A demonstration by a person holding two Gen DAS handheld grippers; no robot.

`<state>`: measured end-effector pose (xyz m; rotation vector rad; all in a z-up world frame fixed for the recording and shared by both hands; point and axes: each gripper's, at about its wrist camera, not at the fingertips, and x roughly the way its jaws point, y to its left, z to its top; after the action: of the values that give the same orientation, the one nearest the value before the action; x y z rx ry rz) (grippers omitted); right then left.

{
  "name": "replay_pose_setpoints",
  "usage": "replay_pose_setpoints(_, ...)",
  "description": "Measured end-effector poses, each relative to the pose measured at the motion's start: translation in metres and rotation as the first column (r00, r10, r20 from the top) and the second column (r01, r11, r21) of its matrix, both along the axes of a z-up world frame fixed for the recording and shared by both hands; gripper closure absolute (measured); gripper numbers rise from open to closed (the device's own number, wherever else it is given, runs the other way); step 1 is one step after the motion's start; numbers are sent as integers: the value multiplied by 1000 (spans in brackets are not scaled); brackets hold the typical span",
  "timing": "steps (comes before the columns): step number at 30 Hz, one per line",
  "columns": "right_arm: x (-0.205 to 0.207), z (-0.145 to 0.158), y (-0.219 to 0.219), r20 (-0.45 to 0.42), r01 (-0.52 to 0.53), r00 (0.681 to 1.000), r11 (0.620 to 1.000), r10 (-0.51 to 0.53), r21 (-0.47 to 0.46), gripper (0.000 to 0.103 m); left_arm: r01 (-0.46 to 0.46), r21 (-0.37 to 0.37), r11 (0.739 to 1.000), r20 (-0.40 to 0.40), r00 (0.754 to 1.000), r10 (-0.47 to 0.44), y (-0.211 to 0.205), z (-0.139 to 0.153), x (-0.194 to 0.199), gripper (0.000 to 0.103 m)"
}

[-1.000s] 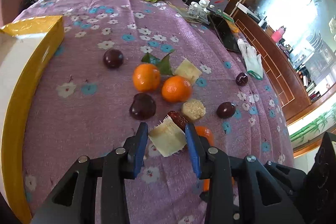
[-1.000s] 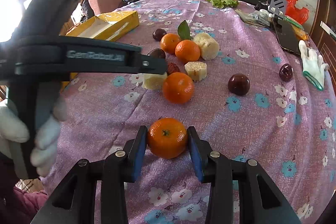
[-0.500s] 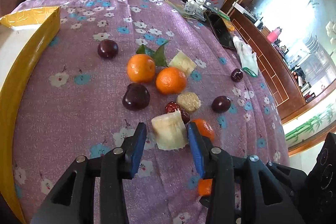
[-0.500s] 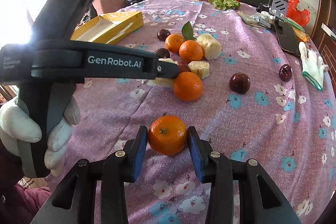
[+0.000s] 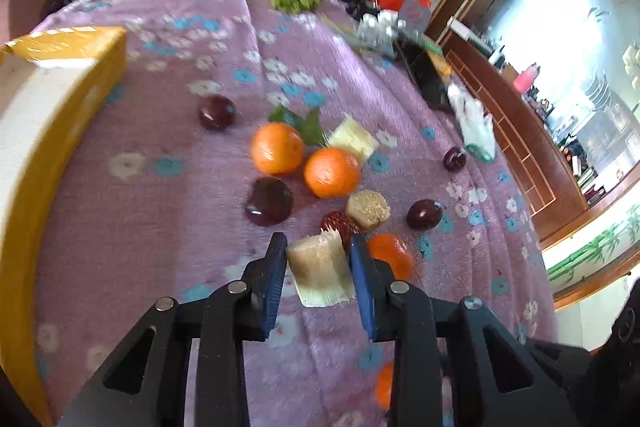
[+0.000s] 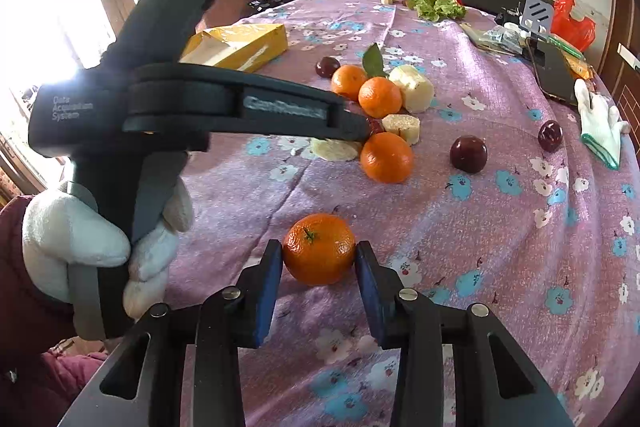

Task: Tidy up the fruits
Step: 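Carry the pale chunk and tangerine over the yellow-rimmed tray with both tools, then open both tools to drop the chunk and tangerine into the tray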

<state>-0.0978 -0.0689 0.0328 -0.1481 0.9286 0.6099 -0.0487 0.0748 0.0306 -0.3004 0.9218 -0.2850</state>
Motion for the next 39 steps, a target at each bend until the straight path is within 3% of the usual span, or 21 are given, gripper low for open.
replay_pose_setpoints(4,-6,18,9,35,-20,999,1000,19,20,62,-59,-26,998,80,995,61,36,29,-27,72)
replay_pose_setpoints(10,-8,49,44,88,-80,993,995,76,51,62,-201,-21,979,175,964,201,111,68,-72,72)
replay_pose_setpoints(14,-3,73,89,90,-167,984,978,157,127,62,-335,78,939,209,926,313,168,82,-94,72)
replay_pose_setpoints(17,2,80,135,82,-233,972,959,222,162,62,-397,118,910,182,910,373,203,76,-100,72)
replay_pose_setpoints(20,8,74,181,43,-283,959,943,280,176,61,-444,149,884,142,894,425,232,61,-100,72)
replay_pose_setpoints(24,9,52,238,1,-327,944,937,330,121,61,-482,171,859,86,876,474,262,37,-97,72)
replay_pose_setpoints(29,7,21,273,-43,-354,933,933,357,56,61,-495,168,852,25,867,498,284,16,-97,72)
replay_pose_setpoints(33,8,6,287,-52,-369,928,929,370,24,61,-501,144,853,27,864,503,287,17,-102,72)
replay_pose_setpoints(35,8,4,291,-39,-372,927,928,372,8,60,-518,133,845,42,855,517,288,24,-108,66)
replay_pose_setpoints(37,10,6,291,-37,-374,927,927,374,17,60,-541,127,831,42,840,541,290,30,-111,48)
replay_pose_setpoints(39,9,13,288,-27,-369,928,929,370,36,55,-569,102,816,48,822,567,292,39,-119,45)
